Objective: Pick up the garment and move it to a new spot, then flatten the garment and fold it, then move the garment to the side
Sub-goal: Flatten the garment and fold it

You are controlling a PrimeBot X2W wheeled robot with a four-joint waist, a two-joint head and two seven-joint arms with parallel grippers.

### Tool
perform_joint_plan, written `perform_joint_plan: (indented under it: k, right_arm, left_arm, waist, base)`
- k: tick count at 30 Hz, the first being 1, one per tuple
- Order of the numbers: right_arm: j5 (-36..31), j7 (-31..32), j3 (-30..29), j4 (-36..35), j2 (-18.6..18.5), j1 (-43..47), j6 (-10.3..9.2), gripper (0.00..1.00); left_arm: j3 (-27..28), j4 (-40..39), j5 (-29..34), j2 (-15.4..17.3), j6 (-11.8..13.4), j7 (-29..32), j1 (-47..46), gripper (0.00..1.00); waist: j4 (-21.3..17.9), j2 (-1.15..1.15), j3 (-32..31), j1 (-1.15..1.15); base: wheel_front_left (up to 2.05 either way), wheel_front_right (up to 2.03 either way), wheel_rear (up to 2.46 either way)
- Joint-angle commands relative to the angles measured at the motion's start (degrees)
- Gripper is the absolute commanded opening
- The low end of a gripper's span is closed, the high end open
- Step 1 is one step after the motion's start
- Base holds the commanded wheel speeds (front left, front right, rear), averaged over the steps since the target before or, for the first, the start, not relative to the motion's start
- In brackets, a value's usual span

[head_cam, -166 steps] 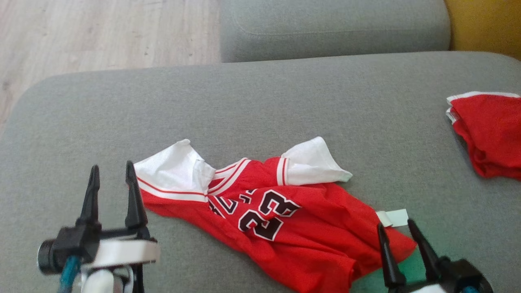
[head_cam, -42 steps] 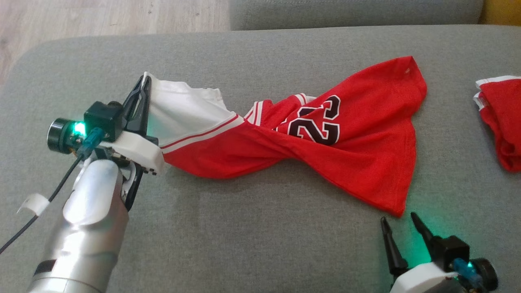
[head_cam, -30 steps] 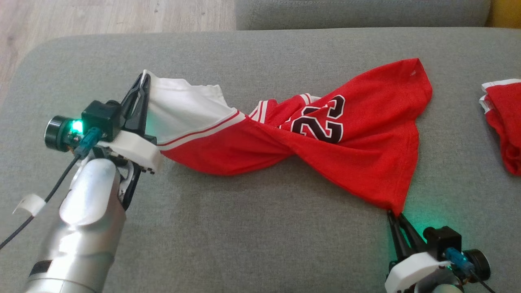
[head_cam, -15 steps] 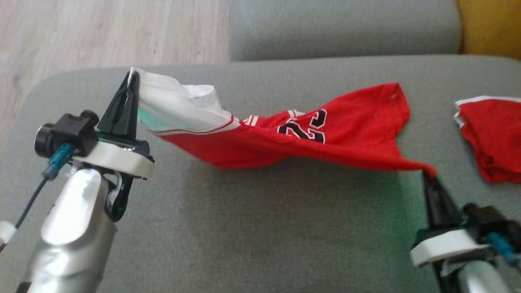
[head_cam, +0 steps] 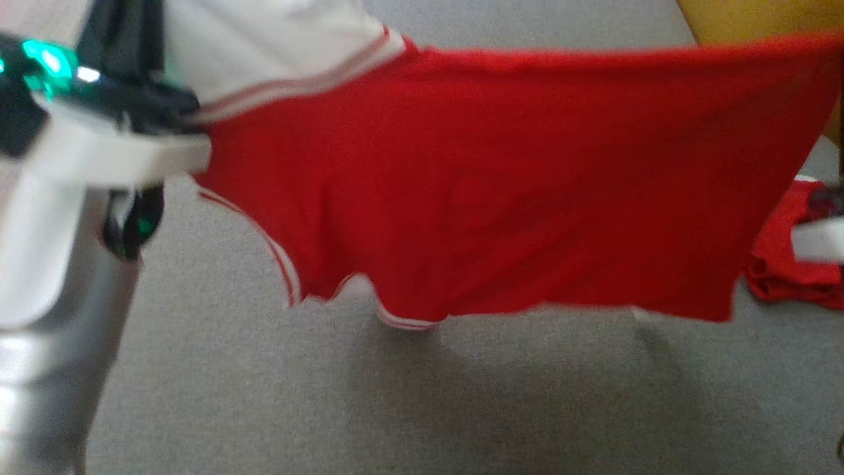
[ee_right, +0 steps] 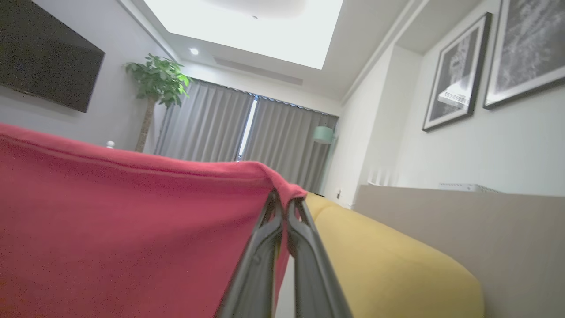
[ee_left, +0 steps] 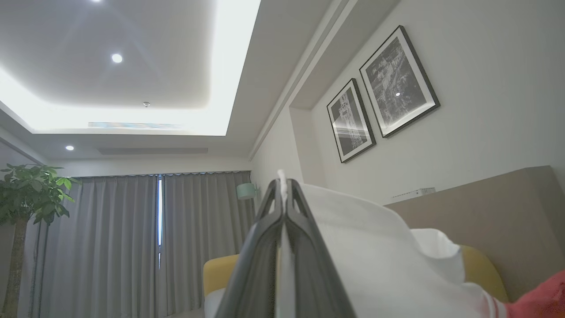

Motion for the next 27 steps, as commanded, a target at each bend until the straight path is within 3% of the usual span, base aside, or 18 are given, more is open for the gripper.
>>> perform_joint_plan:
  k: [1,8,14,21,27]
  right_arm:
    - [0.84,0.63,2.06,-1.21,-1.84,-3.8,0.39,0.0]
    - [6.16,3.55,11.27,11.25,-5.56,-20.44,0.39,0.0]
    - [8.45,1.83,18.02,23.55,-5.59,-36.89,0.39,0.0]
    - [3.27,-6.26,19.73,35.46,-5.67,-53.17,0.39,0.0]
    - [-0.33,-11.43,19.91,42.58,-5.82,-56.21,0.39,0.0]
  left_arm:
    - [1.89,-0.66,-0.99,2.35,0.1,0.11,-4.63,0.0]
    - [-4.39,9.46,-4.02,5.32,0.09,1.04,-16.87,0.0]
    - [-7.55,16.87,-4.42,7.14,0.09,0.01,-28.94,0.0]
    - [2.08,16.4,2.44,4.95,0.12,-0.2,-39.34,0.0]
    - [4.28,8.35,4.47,2.51,0.1,-0.22,-35.72,0.0]
  waist:
    - [-0.14,0.0,0.45,0.01]
    - [-0.95,0.0,6.13,0.01]
    - [-1.16,0.0,15.17,0.01]
    - [-1.03,0.0,21.49,0.01]
    - [0.52,0.0,24.0,0.01]
  base:
    - [0.0,0.0,0.0]
    - [0.0,0.0,0.0]
    - [0.0,0.0,0.0]
    - [0.0,0.0,0.0]
    - [0.0,0.0,0.0]
